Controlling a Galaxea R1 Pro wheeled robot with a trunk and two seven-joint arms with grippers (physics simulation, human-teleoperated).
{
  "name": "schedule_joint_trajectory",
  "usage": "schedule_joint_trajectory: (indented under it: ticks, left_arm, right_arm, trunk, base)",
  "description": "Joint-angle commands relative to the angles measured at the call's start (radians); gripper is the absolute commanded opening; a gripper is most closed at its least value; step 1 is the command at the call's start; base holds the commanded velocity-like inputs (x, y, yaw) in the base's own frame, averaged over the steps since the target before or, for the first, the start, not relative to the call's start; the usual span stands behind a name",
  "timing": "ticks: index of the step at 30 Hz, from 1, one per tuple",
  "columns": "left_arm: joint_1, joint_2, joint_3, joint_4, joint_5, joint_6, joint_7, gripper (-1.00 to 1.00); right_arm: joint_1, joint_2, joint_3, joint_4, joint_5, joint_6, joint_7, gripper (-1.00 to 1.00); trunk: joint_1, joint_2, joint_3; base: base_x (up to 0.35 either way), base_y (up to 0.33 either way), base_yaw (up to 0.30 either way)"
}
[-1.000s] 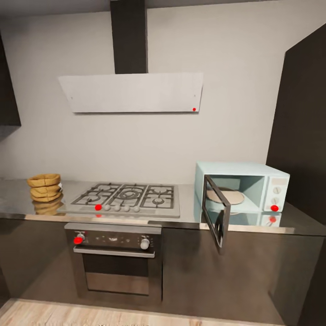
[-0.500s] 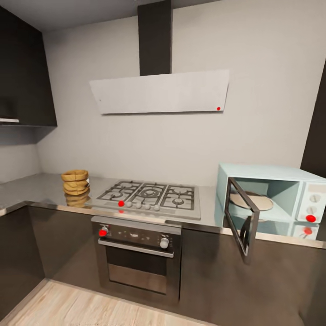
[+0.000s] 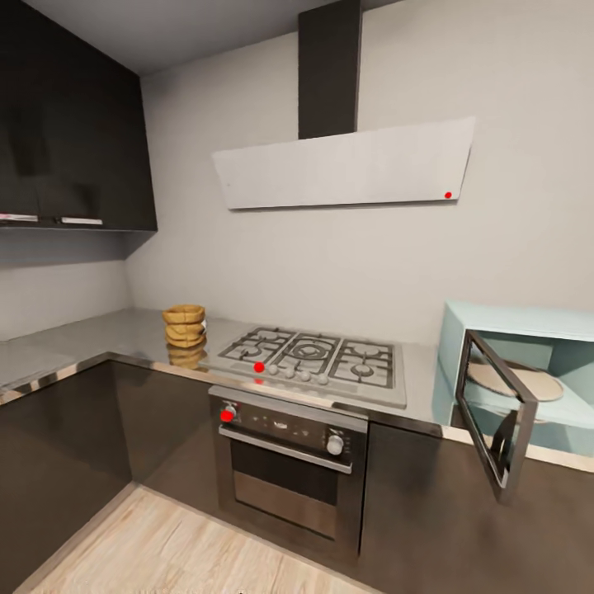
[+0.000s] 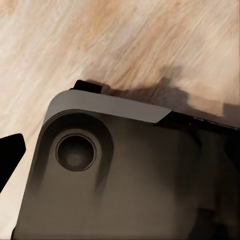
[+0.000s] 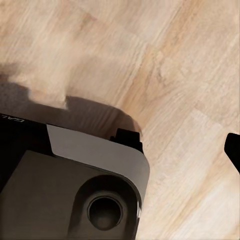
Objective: In the kitchen, take the popcorn bag from the countertop, put it into the microwave, and heat it until the popcorn is cooked so the cooked popcorn ends up inside the bag.
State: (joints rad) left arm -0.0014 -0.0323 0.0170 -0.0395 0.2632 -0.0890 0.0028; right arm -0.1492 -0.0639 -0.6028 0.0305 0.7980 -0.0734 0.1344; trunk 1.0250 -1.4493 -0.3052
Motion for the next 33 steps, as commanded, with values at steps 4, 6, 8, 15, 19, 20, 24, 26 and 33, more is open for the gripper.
schedule_joint_trajectory:
  ticks: [4,6,8,15,19,20,24,26,33]
  left_arm:
    - [0.000,0.000,-0.001,0.000,0.011,-0.002,-0.002,1.00]
    - [0.000,0.001,-0.002,0.000,0.011,-0.001,-0.002,1.00]
    - [0.000,0.001,-0.002,0.000,0.012,0.000,-0.003,1.00]
    - [0.000,0.001,-0.002,0.001,0.013,0.000,-0.004,1.00]
    - [0.000,0.000,-0.002,0.001,0.014,0.000,-0.004,1.00]
    - [0.000,0.001,-0.002,0.001,0.014,0.000,-0.003,1.00]
    - [0.000,0.000,-0.002,0.001,0.014,0.000,-0.003,1.00]
    - [0.000,0.000,-0.002,0.001,0.014,0.000,-0.003,1.00]
    - [0.000,0.000,-0.002,0.001,0.013,-0.001,-0.003,1.00]
  right_arm:
    - [-0.001,-0.001,-0.008,0.003,0.006,-0.005,0.001,1.00]
    - [-0.001,-0.001,-0.009,0.003,0.006,-0.006,0.001,1.00]
    - [-0.001,-0.001,-0.009,0.003,0.006,-0.006,0.001,1.00]
    - [-0.001,-0.001,-0.008,0.003,0.008,-0.005,0.002,1.00]
    - [-0.001,-0.001,-0.008,0.003,0.063,-0.008,0.001,1.00]
    - [-0.001,-0.001,-0.008,0.003,0.073,-0.010,0.001,1.00]
    - [-0.001,-0.001,-0.008,0.003,0.079,-0.011,0.001,1.00]
    - [-0.001,-0.001,-0.008,0.003,0.081,-0.011,0.001,1.00]
    - [-0.001,-0.001,-0.008,0.003,0.081,-0.011,0.001,1.00]
  trunk:
    - [0.000,-0.001,-0.001]
    - [0.000,-0.001,-0.001]
    - [0.000,-0.001,-0.001]
    - [0.000,-0.001,-0.001]
    - [0.000,-0.001,-0.001]
    - [0.000,-0.001,-0.001]
    - [0.000,-0.001,-0.001]
    - [0.000,-0.001,-0.001]
    - [0.000,-0.001,-0.001]
  base:
    - [0.000,0.000,0.300]
    - [0.000,0.000,0.300]
    - [0.000,0.000,0.300]
    - [0.000,0.000,0.300]
    - [0.000,0.000,0.300]
    - [0.000,0.000,0.300]
    - [0.000,0.000,0.300]
    - [0.000,0.000,0.300]
    - [0.000,0.000,0.300]
